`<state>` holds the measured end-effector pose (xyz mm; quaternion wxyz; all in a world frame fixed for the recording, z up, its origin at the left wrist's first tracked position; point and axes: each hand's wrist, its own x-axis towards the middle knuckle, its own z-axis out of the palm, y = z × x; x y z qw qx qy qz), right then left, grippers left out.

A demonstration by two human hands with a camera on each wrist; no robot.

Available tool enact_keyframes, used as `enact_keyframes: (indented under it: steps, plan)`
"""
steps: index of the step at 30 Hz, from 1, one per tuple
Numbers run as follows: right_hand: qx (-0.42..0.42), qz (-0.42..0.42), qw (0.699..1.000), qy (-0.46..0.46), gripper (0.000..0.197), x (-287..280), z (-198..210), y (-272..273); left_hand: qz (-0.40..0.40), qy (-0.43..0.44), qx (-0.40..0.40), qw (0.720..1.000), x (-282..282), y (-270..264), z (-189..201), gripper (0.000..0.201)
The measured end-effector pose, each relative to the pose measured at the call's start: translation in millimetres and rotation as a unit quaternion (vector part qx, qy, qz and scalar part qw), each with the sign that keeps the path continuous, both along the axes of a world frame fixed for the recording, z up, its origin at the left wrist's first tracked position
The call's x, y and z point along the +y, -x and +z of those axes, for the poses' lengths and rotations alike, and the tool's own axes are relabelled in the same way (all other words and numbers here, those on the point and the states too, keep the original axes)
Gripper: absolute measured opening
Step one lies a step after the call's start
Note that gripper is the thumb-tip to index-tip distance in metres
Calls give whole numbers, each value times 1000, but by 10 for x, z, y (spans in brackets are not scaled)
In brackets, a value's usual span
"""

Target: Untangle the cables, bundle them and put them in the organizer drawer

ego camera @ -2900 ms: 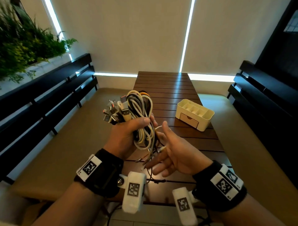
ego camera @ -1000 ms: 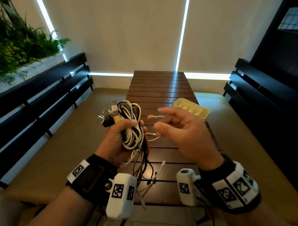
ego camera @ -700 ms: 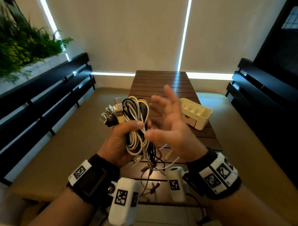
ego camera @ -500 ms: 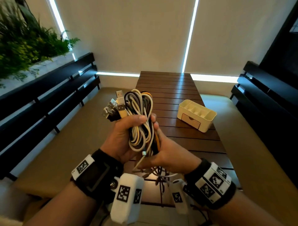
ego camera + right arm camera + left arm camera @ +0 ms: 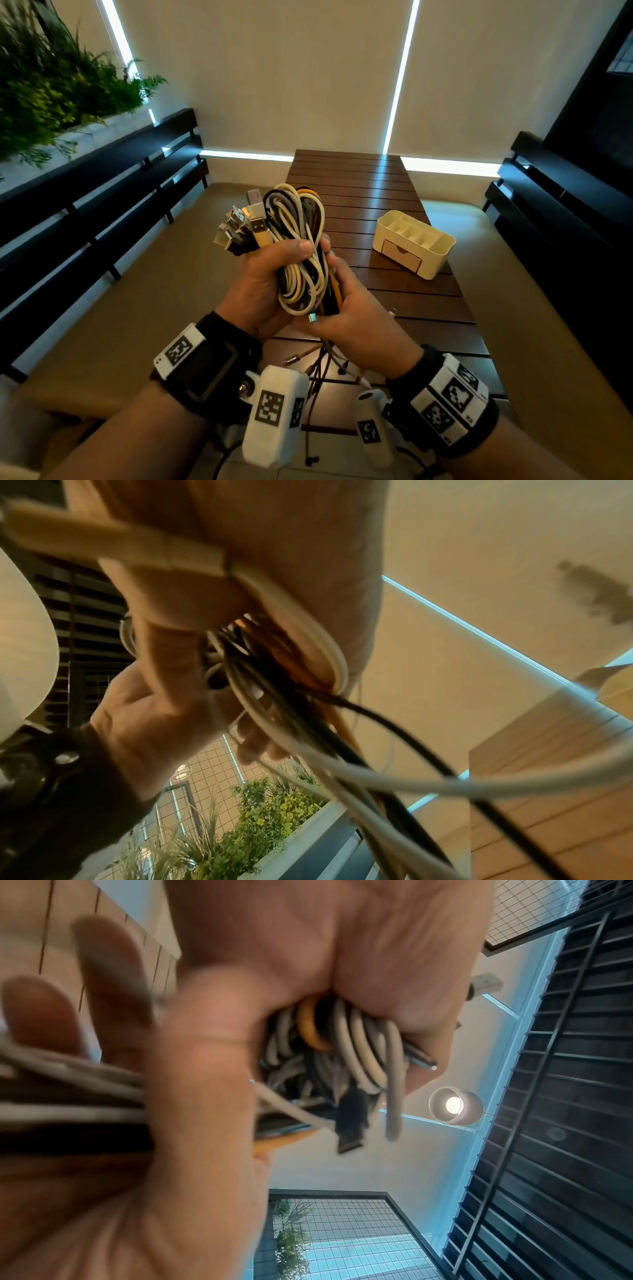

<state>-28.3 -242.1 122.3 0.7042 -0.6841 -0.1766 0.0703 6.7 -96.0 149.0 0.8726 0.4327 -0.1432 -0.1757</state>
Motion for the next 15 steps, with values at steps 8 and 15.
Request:
enact_keyframes:
  steps: [8, 15]
  plan:
    - [-17, 33, 984, 176, 19, -222, 53, -48, -23, 49, -22, 998, 129, 8, 127, 20]
    - [-24, 41, 967, 251, 21, -524, 214, -152, -21, 70, -23, 997, 386, -26, 132, 38]
